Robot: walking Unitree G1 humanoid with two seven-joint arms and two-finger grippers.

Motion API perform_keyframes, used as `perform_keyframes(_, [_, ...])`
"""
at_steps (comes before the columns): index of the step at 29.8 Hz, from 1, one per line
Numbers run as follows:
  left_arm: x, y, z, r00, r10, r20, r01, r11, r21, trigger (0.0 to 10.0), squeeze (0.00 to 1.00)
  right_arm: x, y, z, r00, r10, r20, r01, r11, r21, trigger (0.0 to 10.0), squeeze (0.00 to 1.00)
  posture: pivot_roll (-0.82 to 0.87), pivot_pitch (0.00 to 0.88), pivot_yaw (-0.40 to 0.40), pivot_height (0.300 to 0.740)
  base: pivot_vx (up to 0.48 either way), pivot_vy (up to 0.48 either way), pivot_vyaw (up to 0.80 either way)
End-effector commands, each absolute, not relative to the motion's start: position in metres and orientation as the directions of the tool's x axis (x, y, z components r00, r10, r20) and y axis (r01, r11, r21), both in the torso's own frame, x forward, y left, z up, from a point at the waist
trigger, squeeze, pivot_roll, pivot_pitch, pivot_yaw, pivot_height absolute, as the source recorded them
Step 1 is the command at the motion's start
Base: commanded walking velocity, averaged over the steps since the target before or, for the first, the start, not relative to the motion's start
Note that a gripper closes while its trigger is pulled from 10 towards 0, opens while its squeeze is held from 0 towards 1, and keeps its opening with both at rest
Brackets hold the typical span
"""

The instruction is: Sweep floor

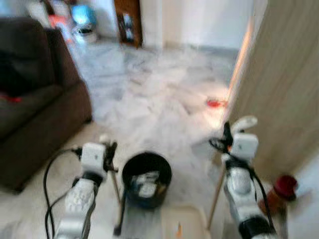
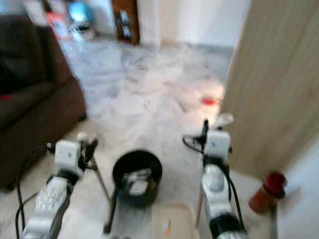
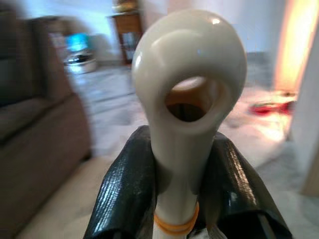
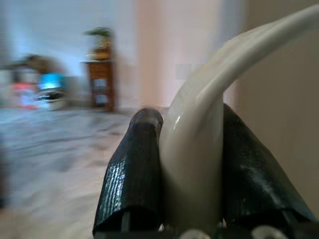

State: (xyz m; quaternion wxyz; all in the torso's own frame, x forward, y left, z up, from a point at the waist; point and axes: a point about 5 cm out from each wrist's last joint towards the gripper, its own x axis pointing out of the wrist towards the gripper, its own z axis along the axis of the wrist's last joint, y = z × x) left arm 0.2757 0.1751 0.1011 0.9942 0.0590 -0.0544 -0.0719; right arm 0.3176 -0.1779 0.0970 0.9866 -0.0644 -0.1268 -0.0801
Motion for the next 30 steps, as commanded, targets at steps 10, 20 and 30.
perform_keyframes(10, [0.278,0.177,0.108,0.98,-0.153,0.128,0.133,0.98,0.15,10.0,0.0,0.319,-0.175,0.101,0.95,-0.137,0.279,0.17,0.981,-0.098,10.0,0.0,0.02,0.0,0.049,0.74,-0.268,0.0,0.0])
perform_keyframes(20, [0.282,0.174,0.108,0.98,-0.154,0.128,0.135,0.98,0.145,10.0,0.0,0.318,-0.178,0.102,0.949,-0.139,0.284,0.175,0.979,-0.107,10.0,0.0,-0.01,0.0,0.048,0.74,-0.104,0.0,0.0])
perform_keyframes(30, [0.294,0.173,0.109,0.979,-0.165,0.12,0.145,0.976,0.164,10.0,0.0,0.314,-0.177,0.102,0.945,-0.15,0.291,0.187,0.977,-0.104,10.0,0.0,-0.05,0.0,0.07,0.74,0.0,0.0,0.0])
